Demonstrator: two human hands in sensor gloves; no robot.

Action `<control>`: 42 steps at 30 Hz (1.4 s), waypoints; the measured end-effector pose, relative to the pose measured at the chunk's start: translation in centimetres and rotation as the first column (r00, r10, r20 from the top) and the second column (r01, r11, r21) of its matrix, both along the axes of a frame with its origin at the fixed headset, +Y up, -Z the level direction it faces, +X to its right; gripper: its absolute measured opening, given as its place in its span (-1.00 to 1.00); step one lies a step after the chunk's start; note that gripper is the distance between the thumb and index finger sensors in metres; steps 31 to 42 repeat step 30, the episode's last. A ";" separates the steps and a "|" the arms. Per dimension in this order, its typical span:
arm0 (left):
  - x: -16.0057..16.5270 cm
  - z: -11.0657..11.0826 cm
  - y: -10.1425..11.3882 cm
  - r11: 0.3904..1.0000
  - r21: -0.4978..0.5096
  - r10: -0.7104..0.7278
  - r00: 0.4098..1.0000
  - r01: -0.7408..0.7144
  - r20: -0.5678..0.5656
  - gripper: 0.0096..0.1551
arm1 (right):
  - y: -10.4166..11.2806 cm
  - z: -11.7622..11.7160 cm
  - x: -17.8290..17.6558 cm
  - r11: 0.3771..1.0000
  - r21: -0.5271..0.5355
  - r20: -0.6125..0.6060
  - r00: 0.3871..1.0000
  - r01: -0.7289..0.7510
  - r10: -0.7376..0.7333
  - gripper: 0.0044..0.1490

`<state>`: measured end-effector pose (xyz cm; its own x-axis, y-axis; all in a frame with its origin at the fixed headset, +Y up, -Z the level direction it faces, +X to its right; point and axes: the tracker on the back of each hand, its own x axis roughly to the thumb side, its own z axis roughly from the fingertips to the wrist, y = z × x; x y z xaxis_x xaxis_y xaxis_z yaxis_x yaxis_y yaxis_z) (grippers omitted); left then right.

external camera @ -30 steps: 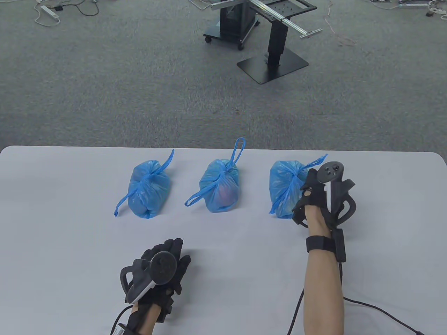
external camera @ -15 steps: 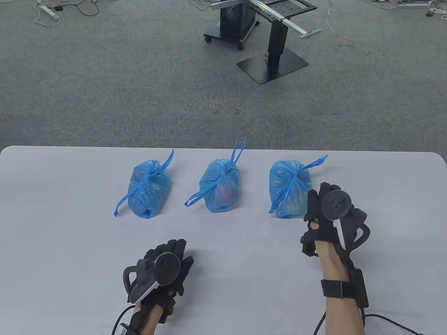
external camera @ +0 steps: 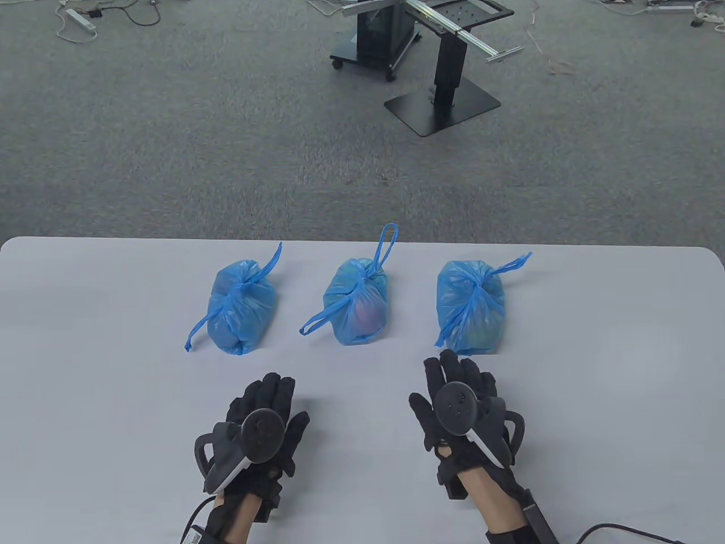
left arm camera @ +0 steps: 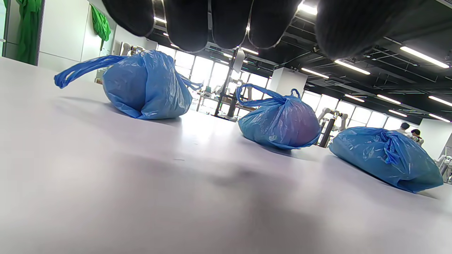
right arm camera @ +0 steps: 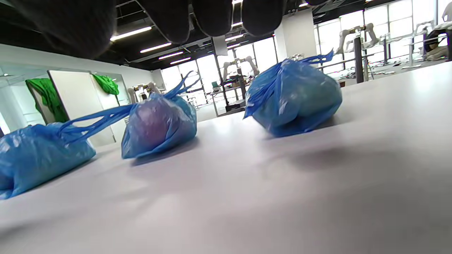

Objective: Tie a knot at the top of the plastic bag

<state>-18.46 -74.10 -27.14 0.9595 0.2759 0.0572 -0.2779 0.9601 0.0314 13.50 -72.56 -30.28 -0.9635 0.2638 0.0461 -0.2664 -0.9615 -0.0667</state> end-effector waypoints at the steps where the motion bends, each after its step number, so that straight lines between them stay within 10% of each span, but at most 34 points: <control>1: 0.0 0.0 0.0 1.000 0.000 -0.001 1.000 0.001 0.000 -0.13 | -0.6 0.0 -0.3 1.000 -0.022 -0.031 0.999 -0.019 0.018 -0.01; 12: 0.7 0.1 0.2 1.000 0.006 -0.015 1.000 0.014 0.022 -0.06 | -3.8 0.1 -0.8 0.982 -0.102 -0.066 0.986 -0.159 0.153 0.07; 42: 0.5 0.1 0.0 1.000 -0.009 -0.023 1.000 0.024 0.009 -0.06 | -4.0 0.1 -0.8 0.981 -0.105 -0.068 0.985 -0.162 0.156 0.04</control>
